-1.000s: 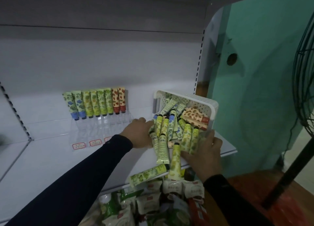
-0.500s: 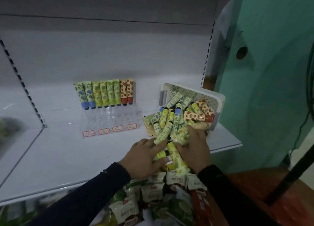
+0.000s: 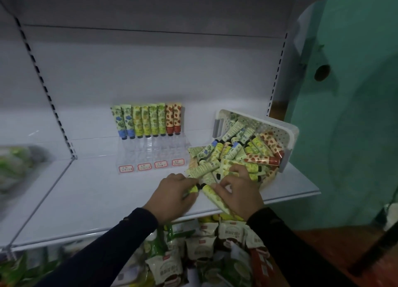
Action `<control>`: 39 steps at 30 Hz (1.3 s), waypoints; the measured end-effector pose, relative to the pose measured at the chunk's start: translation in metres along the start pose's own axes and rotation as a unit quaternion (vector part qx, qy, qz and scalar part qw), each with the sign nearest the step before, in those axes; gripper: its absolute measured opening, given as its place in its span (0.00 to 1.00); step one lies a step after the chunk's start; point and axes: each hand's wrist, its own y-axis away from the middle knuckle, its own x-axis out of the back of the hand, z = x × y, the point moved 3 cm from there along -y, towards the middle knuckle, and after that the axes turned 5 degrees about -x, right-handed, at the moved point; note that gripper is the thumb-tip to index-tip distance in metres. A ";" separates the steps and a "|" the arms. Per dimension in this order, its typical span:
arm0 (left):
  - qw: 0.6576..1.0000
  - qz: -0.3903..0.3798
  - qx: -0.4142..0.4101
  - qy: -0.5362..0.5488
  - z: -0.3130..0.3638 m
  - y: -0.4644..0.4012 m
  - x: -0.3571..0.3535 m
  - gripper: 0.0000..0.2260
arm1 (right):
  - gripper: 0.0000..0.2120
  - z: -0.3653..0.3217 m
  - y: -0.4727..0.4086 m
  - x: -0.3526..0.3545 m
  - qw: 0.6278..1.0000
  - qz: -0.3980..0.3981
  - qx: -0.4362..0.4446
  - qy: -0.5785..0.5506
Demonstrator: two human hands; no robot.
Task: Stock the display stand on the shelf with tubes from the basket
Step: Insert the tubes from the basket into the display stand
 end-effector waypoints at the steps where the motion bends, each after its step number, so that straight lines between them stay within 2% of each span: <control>1: 1.000 0.001 0.008 0.004 -0.002 0.003 0.002 0.15 | 0.16 -0.002 -0.001 -0.002 1.000 0.003 0.003 0.006; 7: 0.999 -0.003 0.051 0.015 -0.001 0.008 0.002 0.14 | 0.20 -0.011 0.002 -0.004 0.999 0.010 -0.025 -0.035; 9: 0.998 0.003 0.063 0.021 0.000 0.008 0.000 0.14 | 0.19 -0.014 0.007 -0.001 0.998 -0.020 -0.024 -0.051; 14: 0.997 0.014 0.073 0.012 0.001 0.008 -0.003 0.14 | 0.27 -0.020 0.017 -0.002 0.996 -0.084 -0.010 -0.005; 17: 0.997 0.012 0.080 0.010 0.001 0.012 0.000 0.13 | 0.24 -0.028 0.014 -0.004 0.990 -0.126 -0.022 0.055; 19: 0.996 0.009 0.083 0.012 0.000 0.016 0.004 0.14 | 0.22 -0.035 0.011 -0.003 0.989 -0.141 -0.024 0.049; 22: 0.994 0.004 0.105 0.019 -0.002 0.021 0.011 0.14 | 0.20 -0.041 0.008 0.002 0.986 -0.162 -0.029 0.003; 24: 0.992 0.018 0.123 0.028 -0.006 0.025 0.018 0.14 | 0.16 -0.042 0.007 0.006 0.982 -0.179 -0.034 -0.045; 28: 0.981 0.068 0.159 0.089 -0.020 0.025 0.038 0.11 | 0.17 -0.053 -0.003 0.019 0.952 -0.203 -0.056 -0.224; 33: 0.930 0.178 0.223 0.230 -0.055 0.010 0.055 0.08 | 0.10 -0.073 -0.053 0.014 0.919 -0.163 -0.084 -0.349; 36: 0.901 0.234 0.251 0.265 -0.081 -0.003 0.061 0.09 | 0.06 -0.085 -0.083 0.008 0.890 -0.161 -0.129 -0.407; 39: 0.887 0.254 0.259 0.285 -0.102 -0.016 0.065 0.12 | 0.07 -0.089 -0.112 0.003 0.853 -0.168 -0.176 -0.462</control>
